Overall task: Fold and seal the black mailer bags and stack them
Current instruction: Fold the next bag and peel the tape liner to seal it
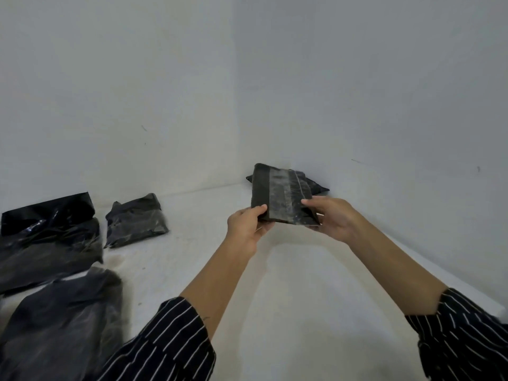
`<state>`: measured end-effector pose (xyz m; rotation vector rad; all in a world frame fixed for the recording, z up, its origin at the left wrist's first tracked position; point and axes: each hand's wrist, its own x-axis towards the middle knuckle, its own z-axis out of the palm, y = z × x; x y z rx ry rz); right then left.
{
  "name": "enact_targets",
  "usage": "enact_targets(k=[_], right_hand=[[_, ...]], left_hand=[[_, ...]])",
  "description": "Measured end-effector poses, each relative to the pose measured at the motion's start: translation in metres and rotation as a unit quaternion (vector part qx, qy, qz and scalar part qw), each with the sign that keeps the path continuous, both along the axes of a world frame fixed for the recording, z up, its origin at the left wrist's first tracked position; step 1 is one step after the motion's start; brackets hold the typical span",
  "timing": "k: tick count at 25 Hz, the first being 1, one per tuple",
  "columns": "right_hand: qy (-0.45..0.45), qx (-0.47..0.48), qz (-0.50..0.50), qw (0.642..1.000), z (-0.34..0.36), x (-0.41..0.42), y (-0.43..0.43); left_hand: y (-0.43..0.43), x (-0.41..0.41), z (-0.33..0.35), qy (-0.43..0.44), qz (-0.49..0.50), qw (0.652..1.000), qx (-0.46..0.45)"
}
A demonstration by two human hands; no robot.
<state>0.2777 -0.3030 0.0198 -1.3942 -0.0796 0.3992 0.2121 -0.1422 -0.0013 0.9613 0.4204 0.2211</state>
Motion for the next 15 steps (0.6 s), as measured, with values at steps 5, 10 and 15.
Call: enact_targets(k=[5,10,15], right_hand=[[-0.048,-0.053,-0.004,0.997,0.014,0.073,0.005],[-0.043,-0.028,-0.141,0.989,0.003,0.151,0.022],[-0.044,-0.039,-0.193,0.979,-0.025,0.192,0.032]], left_hand=[[0.0,0.074,0.006,0.0,-0.002,0.999,0.047],[0.003,0.126,0.0,0.02,-0.037,0.996,0.076],[0.007,0.156,-0.01,0.023,-0.08,0.986,0.144]])
